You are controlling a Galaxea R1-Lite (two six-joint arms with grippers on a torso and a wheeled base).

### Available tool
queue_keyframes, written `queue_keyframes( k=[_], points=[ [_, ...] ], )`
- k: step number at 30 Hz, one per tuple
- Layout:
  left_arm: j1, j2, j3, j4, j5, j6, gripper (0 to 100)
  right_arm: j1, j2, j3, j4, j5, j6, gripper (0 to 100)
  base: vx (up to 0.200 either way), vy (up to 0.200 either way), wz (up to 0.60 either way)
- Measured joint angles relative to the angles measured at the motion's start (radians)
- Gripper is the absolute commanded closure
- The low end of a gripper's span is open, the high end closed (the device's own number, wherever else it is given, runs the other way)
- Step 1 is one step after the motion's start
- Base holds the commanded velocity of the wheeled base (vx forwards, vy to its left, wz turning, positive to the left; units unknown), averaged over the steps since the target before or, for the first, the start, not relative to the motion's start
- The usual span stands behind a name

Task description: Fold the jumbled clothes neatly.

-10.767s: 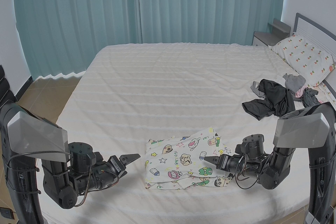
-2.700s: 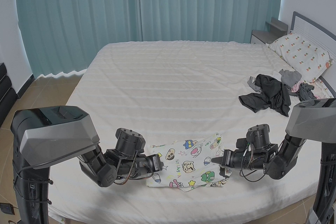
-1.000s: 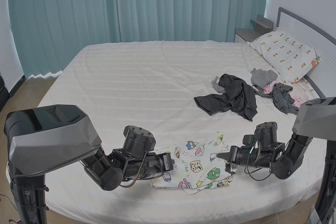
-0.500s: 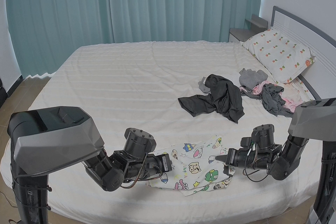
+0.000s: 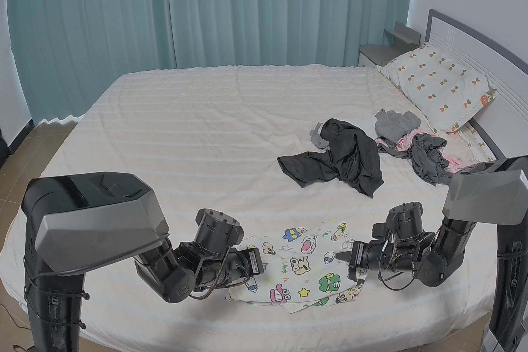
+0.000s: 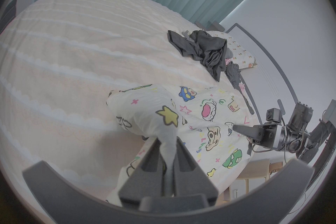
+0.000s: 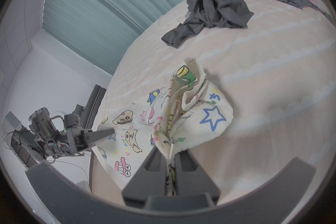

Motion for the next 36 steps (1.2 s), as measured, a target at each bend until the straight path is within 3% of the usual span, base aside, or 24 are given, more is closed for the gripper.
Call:
queue_keyframes(
  k=[9,14,19,23,30,36],
  points=[
    [0.007,0.004,0.004,0.093,0.004,0.003,0,-0.003,0.001,0.007,0.021,-0.002,-0.059,0,0.000,0.000,0.00],
    [0.012,-0.014,0.009,0.256,0.019,0.050,0,-0.010,-0.004,0.013,0.118,-0.014,-0.121,0,0.000,0.000,0.00],
    [0.012,-0.034,-0.010,0.459,0.060,0.078,0,-0.008,0.000,0.016,0.187,-0.092,-0.209,0,0.000,0.000,0.00],
    [0.011,-0.058,-0.033,0.527,0.081,0.084,0,0.002,-0.001,0.019,0.206,-0.161,-0.251,0,0.000,0.000,0.00],
    [0.018,-0.140,-0.036,0.470,0.074,0.038,0,0.003,-0.067,0.026,0.203,-0.167,-0.196,0,0.000,0.000,0.00],
    [0.046,-0.259,0.004,0.442,0.014,0.004,0,-0.005,-0.224,0.053,0.194,-0.176,-0.124,0,0.000,0.000,0.00]
  ],
)
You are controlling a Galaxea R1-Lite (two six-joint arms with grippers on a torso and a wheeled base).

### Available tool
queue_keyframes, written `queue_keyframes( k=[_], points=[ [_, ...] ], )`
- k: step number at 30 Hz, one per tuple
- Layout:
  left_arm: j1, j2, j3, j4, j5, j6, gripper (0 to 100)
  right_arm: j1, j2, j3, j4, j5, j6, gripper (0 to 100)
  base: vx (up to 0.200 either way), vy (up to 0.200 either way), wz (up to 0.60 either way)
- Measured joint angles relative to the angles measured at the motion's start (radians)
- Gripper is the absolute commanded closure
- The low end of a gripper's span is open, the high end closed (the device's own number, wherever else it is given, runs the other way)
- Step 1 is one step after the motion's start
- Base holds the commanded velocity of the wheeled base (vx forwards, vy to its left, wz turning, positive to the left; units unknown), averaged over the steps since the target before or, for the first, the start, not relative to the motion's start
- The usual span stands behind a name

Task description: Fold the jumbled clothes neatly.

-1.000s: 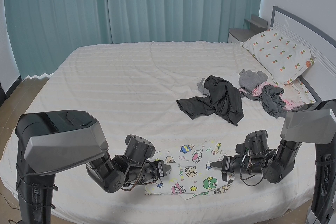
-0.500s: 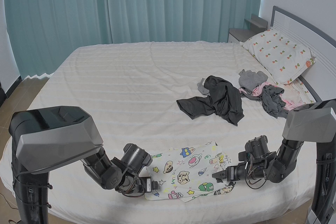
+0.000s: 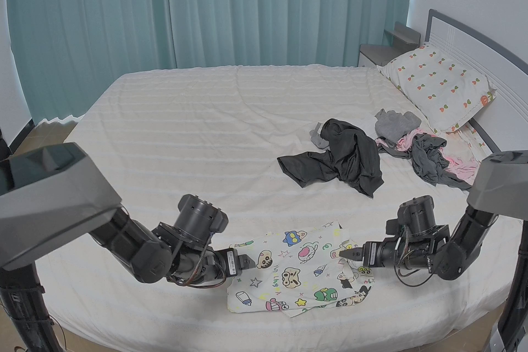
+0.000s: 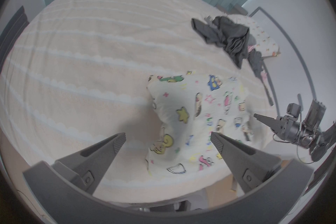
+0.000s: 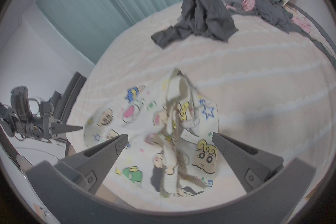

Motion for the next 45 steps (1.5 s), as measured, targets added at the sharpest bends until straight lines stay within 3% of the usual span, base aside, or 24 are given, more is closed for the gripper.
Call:
queue_keyframes(
  k=[8,18,26,37,45],
  points=[
    [0.061,-0.295,0.123,-0.082,0.002,0.000,0,-0.016,-0.314,0.047,0.016,-0.097,0.008,0,0.000,0.000,0.00],
    [0.084,-0.764,0.279,-0.053,0.210,0.148,0,-0.044,-0.788,0.143,0.160,-0.226,-0.158,0,0.000,0.000,0.00],
    [0.116,-1.121,0.337,0.101,0.316,0.288,0,-0.160,-1.184,0.219,0.390,-0.239,-0.265,0,0.000,0.000,0.00],
    [0.305,-1.519,0.390,0.330,0.383,0.497,0,-0.276,-1.727,0.274,0.809,-0.242,-0.457,0,0.000,0.000,0.00],
    [0.466,-1.867,0.559,0.441,0.331,0.631,0,-0.327,-1.971,0.412,0.833,-0.284,-0.543,0,0.000,0.000,0.00]
  ],
)
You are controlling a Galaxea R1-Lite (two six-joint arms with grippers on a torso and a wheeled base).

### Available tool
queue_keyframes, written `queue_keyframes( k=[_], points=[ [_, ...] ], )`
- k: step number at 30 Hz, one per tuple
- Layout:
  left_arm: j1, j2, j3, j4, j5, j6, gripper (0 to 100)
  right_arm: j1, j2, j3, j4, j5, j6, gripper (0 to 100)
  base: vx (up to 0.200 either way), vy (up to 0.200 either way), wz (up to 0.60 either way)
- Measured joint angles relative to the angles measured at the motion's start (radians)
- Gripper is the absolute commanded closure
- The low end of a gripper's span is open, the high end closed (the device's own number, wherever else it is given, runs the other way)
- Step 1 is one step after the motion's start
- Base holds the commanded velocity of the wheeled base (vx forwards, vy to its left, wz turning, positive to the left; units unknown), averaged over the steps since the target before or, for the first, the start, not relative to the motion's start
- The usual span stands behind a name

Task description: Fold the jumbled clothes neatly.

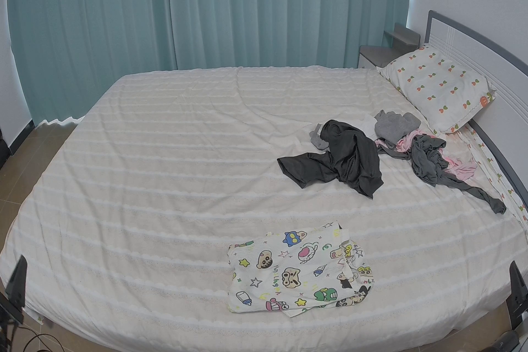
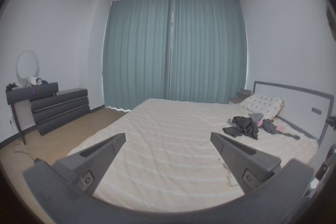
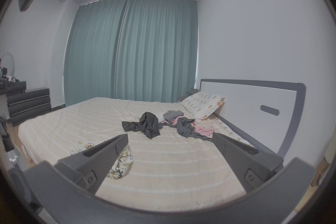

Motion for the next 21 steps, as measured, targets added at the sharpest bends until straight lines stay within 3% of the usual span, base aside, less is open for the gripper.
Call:
queue_keyframes(
  k=[3,6,9,13,21],
  points=[
    [0.039,-0.085,0.095,-0.031,-0.071,0.009,0,-0.013,-0.050,0.043,-0.010,0.012,-0.014,0,0.000,0.000,0.00],
    [0.062,-0.132,0.160,-0.073,-0.194,0.028,0,-0.020,-0.082,0.070,-0.015,0.043,-0.019,0,0.000,0.000,0.00],
    [0.076,-0.158,0.198,-0.092,-0.279,0.052,0,-0.026,-0.101,0.081,-0.017,0.128,-0.002,0,0.000,0.000,0.00],
    [0.086,-0.177,0.218,-0.102,-0.314,0.066,0,-0.031,-0.114,0.086,0.049,0.195,0.044,0,0.000,0.000,0.00],
    [0.092,-0.187,0.222,-0.108,-0.329,0.074,0,-0.034,-0.122,0.087,0.062,0.195,0.071,0,0.000,0.000,0.00]
  ],
)
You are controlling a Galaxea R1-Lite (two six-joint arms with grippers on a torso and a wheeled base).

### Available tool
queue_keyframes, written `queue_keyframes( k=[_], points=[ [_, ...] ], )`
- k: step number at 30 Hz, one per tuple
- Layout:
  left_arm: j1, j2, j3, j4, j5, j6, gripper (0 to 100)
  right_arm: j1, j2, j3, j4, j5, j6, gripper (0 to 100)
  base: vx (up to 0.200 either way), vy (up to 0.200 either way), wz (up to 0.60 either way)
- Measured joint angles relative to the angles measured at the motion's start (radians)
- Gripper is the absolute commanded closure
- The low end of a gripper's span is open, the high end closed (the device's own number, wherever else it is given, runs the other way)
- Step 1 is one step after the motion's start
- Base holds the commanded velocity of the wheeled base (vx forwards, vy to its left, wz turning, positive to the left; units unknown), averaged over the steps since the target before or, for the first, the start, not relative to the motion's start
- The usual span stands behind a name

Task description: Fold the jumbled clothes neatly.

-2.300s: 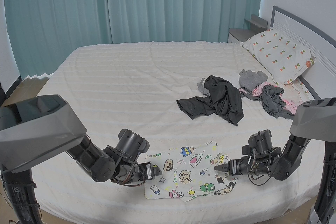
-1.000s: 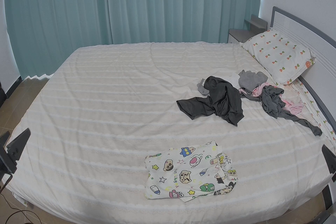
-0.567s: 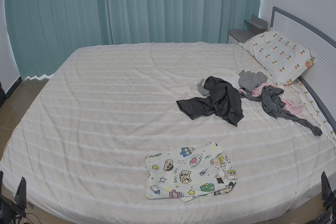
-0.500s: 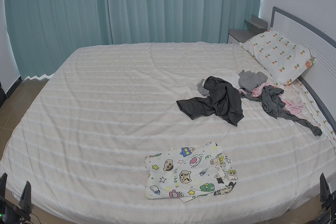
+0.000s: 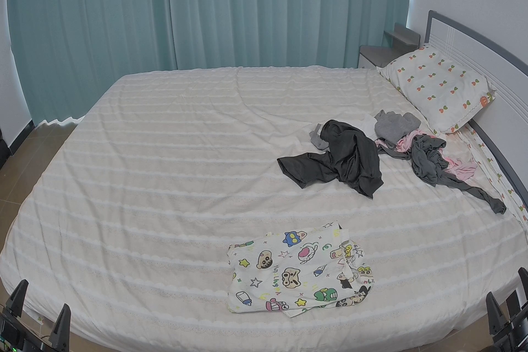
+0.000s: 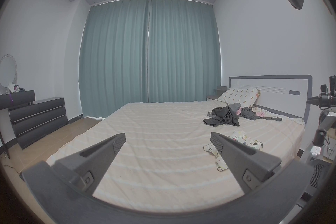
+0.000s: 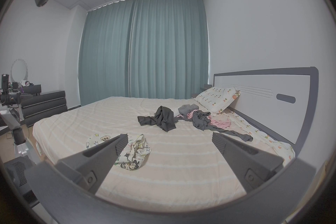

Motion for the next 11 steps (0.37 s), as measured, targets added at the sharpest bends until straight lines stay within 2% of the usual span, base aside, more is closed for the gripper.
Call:
queue_keyframes(
  k=[11],
  points=[
    [0.001,-0.001,0.001,-0.001,0.005,-0.004,0,0.001,-0.001,0.000,0.000,-0.004,0.020,0,0.000,0.000,0.00]
  ],
)
